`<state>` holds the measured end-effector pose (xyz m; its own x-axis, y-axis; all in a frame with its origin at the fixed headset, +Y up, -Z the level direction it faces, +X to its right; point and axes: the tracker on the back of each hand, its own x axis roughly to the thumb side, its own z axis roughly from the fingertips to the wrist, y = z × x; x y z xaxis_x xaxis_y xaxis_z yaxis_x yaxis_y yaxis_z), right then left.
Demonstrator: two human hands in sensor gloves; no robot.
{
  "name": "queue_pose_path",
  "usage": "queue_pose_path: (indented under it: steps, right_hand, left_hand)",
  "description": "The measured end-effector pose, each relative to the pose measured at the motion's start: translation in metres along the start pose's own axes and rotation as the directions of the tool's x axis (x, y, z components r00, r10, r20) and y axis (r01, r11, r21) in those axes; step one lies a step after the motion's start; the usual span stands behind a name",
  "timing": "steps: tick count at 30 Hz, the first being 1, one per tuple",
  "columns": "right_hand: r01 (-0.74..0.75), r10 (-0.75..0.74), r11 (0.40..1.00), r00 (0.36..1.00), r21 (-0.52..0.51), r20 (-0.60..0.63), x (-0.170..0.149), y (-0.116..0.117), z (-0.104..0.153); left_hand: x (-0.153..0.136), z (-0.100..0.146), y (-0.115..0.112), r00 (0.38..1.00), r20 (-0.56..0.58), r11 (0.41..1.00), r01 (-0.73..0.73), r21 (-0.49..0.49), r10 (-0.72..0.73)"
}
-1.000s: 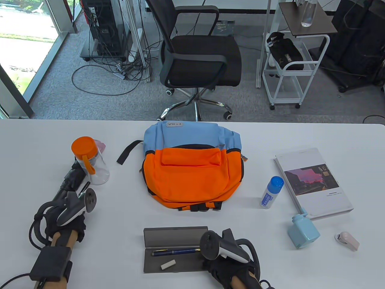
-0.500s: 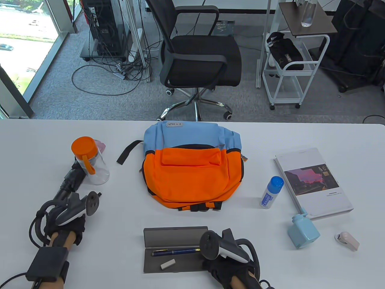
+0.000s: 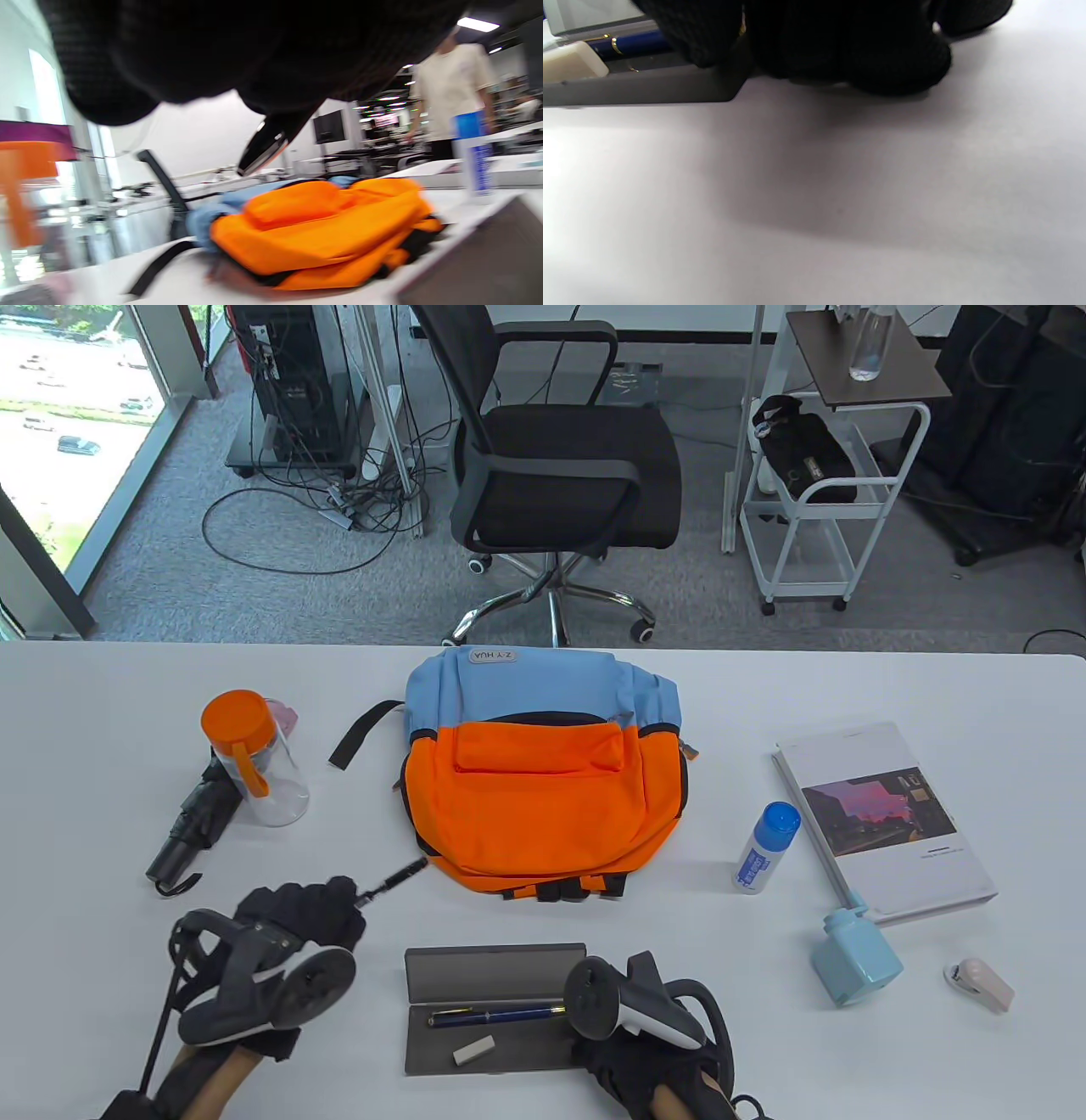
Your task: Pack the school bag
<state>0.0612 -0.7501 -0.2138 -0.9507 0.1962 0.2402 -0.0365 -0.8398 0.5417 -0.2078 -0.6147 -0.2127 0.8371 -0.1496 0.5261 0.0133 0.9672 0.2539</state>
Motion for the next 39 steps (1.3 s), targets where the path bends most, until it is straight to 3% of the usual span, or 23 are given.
queue_pose_path:
  steps: [3, 5, 8, 11, 15, 18, 23, 24, 27, 29, 32, 34, 36, 38, 39]
  right_hand:
    - [0.000, 0.000, 1.000, 1.000, 0.001, -0.001, 0.000, 0.000, 0.000]
    - [0.000, 0.000, 1.000, 1.000, 0.002, 0.000, 0.000, 0.000, 0.000]
    - [0.002, -0.002, 1.000, 1.000, 0.003, 0.000, 0.000, 0.000, 0.000]
    - [0.001, -0.001, 1.000, 1.000, 0.004, 0.000, 0.000, 0.000, 0.001]
    - [0.002, -0.002, 1.000, 1.000, 0.003, 0.001, -0.001, 0.001, 0.000]
    - [0.002, -0.002, 1.000, 1.000, 0.004, 0.002, -0.001, 0.001, 0.001]
    - [0.001, -0.001, 1.000, 1.000, 0.008, 0.002, -0.001, 0.001, 0.000]
    - [-0.001, 0.001, 1.000, 1.000, 0.008, 0.002, -0.001, 0.001, 0.000]
    - [-0.003, 0.003, 1.000, 1.000, 0.005, 0.002, -0.001, 0.001, 0.000]
    - [-0.004, 0.004, 1.000, 1.000, 0.003, 0.001, -0.001, 0.001, 0.000]
    - [0.032, -0.032, 0.999, 0.999, 0.012, -0.007, -0.004, -0.005, 0.004]
    - [0.038, -0.040, 0.997, 0.999, -0.071, -0.025, -0.005, -0.015, 0.014]
    - [-0.019, 0.008, 0.969, 0.999, -0.247, -0.046, -0.005, -0.031, 0.031]
    - [-0.038, 0.034, 0.869, 0.999, -0.494, -0.016, -0.003, -0.045, 0.048]
    - [-0.010, 0.024, 0.821, 1.000, -0.570, 0.018, -0.001, -0.047, 0.052]
  left_hand:
    - [0.042, -0.007, -0.012, 0.991, 0.125, 0.994, -0.044, -0.097, 0.056]
    - [0.073, -0.008, -0.032, 0.977, 0.215, 0.989, 0.029, -0.145, 0.003]
    - [0.095, -0.009, -0.057, 0.955, 0.296, 0.967, 0.057, -0.250, 0.020]
    - [0.104, -0.006, -0.069, 0.952, 0.305, 0.963, 0.068, -0.261, 0.016]
    - [0.101, -0.009, -0.085, 0.957, 0.290, 0.956, 0.083, -0.282, 0.002]
    - [0.095, -0.009, -0.080, 0.963, 0.271, 0.965, 0.079, -0.249, -0.008]
    - [0.060, -0.001, -0.045, 0.993, 0.097, 0.996, -0.074, 0.041, 0.070]
    - [0.050, -0.002, -0.048, 0.996, 0.059, 0.997, -0.068, 0.033, 0.066]
    - [0.031, -0.008, -0.071, 0.999, -0.010, 0.984, -0.041, -0.174, 0.040]
    - [0.024, -0.014, -0.091, 0.993, -0.021, 0.961, -0.120, -0.248, 0.119]
    - [0.025, -0.017, -0.109, 0.978, -0.006, 0.941, -0.203, -0.273, 0.209]
    - [0.029, -0.016, -0.110, 0.983, 0.034, 0.955, -0.164, -0.248, 0.178]
    - [0.031, -0.015, -0.104, 0.982, 0.074, 0.962, -0.155, -0.225, 0.176]
    - [0.037, -0.015, -0.100, 0.975, 0.108, 0.965, -0.168, -0.201, 0.192]
    - [0.040, -0.014, -0.099, 0.978, 0.111, 0.963, -0.148, -0.223, 0.176]
